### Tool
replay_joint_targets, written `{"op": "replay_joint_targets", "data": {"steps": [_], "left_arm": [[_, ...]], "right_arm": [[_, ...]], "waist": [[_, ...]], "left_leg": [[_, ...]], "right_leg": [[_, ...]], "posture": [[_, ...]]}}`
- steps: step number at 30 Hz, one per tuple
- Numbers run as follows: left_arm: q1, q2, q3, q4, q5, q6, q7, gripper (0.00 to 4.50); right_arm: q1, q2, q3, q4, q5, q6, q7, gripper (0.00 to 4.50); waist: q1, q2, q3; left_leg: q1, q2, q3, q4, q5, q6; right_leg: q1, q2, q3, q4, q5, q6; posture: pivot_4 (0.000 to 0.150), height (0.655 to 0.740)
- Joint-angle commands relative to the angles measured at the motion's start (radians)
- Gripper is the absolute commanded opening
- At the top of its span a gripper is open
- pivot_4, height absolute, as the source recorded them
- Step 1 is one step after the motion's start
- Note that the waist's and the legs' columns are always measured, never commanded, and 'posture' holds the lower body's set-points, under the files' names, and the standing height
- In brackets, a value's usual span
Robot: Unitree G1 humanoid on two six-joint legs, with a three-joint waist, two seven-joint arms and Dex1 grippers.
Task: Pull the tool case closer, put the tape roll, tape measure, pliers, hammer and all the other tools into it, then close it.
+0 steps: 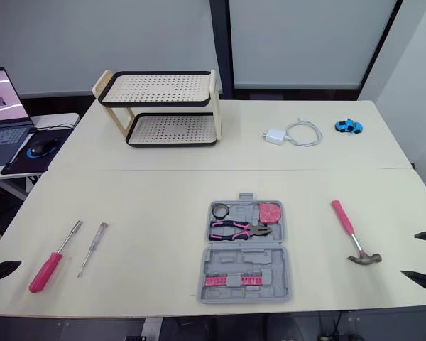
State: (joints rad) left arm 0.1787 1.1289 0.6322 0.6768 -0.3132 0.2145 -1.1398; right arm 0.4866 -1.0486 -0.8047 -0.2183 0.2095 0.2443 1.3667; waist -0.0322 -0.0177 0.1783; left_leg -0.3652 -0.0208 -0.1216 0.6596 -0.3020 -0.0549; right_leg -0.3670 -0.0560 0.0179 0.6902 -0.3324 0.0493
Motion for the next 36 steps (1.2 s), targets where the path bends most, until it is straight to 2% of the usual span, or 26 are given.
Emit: {"op": "replay_joint_targets", "data": {"steps": [1, 8, 12, 16, 20, 23, 27, 31, 36], "left_arm": [[0.020, 0.001, 0.048, -0.025, -0.024, 0.015, 0.010, 4.50], [0.057, -0.024, 0.071, -0.080, -0.036, 0.041, 0.019, 4.50], [0.085, -0.034, 0.084, -0.112, -0.046, 0.055, 0.022, 4.50], [0.126, -0.057, 0.101, -0.174, -0.059, 0.080, 0.028, 4.50], [0.159, -0.083, 0.121, -0.248, -0.070, 0.113, 0.037, 4.50], [0.183, -0.108, 0.141, -0.317, -0.087, 0.149, 0.049, 4.50], [0.232, -0.144, 0.183, -0.434, -0.116, 0.198, 0.059, 4.50], [0.249, -0.169, 0.195, -0.518, -0.138, 0.240, 0.075, 4.50], [0.244, -0.205, 0.184, -0.604, -0.158, 0.277, 0.097, 4.50]], "right_arm": [[-0.016, -0.014, -0.012, -0.017, 0.007, -0.008, -0.010, 4.48], [-0.085, -0.050, 0.034, -0.047, 0.039, 0.033, -0.016, 4.48], [-0.136, -0.076, 0.061, -0.127, 0.101, 0.105, -0.009, 4.48], [-0.289, -0.120, 0.199, -0.280, 0.253, 0.228, -0.044, 4.48], [-0.479, -0.131, 0.364, -0.345, 0.369, 0.305, -0.090, 4.48], [-0.646, -0.099, 0.497, -0.363, 0.445, 0.364, -0.134, 4.48], [-0.822, -0.032, 0.671, -0.360, 0.472, 0.411, -0.161, 4.48], [-0.875, -0.003, 0.737, -0.362, 0.471, 0.427, -0.169, 4.48], [-0.867, -0.004, 0.740, -0.372, 0.472, 0.426, -0.173, 4.48]], "waist": [[0.000, 0.000, 0.000], [0.000, 0.000, 0.000], [0.000, 0.000, 0.000], [-0.005, 0.001, 0.000], [-0.001, -0.001, 0.000], [0.000, 0.000, 0.000], [0.001, -0.001, 0.000], [0.005, -0.001, 0.000], [0.003, -0.001, 0.000]], "left_leg": [[0.000, 0.000, 0.000, 0.000, 0.000, 0.000], [0.000, 0.003, 0.000, 0.000, 0.000, 0.000], [0.000, 0.004, 0.000, 0.000, 0.000, 0.000], [0.000, 0.006, 0.000, 0.000, 0.000, 0.000], [0.000, 0.008, -0.001, 0.000, 0.000, 0.000], [0.000, 0.009, 0.000, 0.000, 0.000, -0.001], [-0.001, 0.012, -0.001, 0.000, 0.000, -0.001], [-0.002, 0.012, -0.001, 0.000, -0.001, -0.001], [-0.002, 0.012, -0.001, 0.000, -0.001, -0.002]], "right_leg": [[0.000, 0.000, 0.000, 0.000, 0.000, 0.000], [0.000, 0.000, 0.001, 0.000, 0.000, 0.000], [0.000, 0.000, 0.001, 0.000, 0.000, 0.000], [0.000, 0.000, 0.001, 0.000, 0.000, 0.000], [-0.001, 0.000, 0.000, -0.002, 0.001, -0.001], [-0.001, -0.001, 0.000, -0.003, 0.002, -0.003], [-0.001, 0.000, -0.001, -0.004, 0.003, -0.004], [-0.002, 0.000, -0.002, -0.007, 0.003, -0.004], [-0.002, 0.000, -0.001, -0.008, 0.003, -0.004]], "posture": [[0.150, 0.7400], [0.150, 0.7400], [0.150, 0.7400], [0.150, 0.7400], [0.150, 0.7400], [0.150, 0.7400], [0.150, 0.7400], [0.150, 0.7400], [0.150, 0.7400]]}}
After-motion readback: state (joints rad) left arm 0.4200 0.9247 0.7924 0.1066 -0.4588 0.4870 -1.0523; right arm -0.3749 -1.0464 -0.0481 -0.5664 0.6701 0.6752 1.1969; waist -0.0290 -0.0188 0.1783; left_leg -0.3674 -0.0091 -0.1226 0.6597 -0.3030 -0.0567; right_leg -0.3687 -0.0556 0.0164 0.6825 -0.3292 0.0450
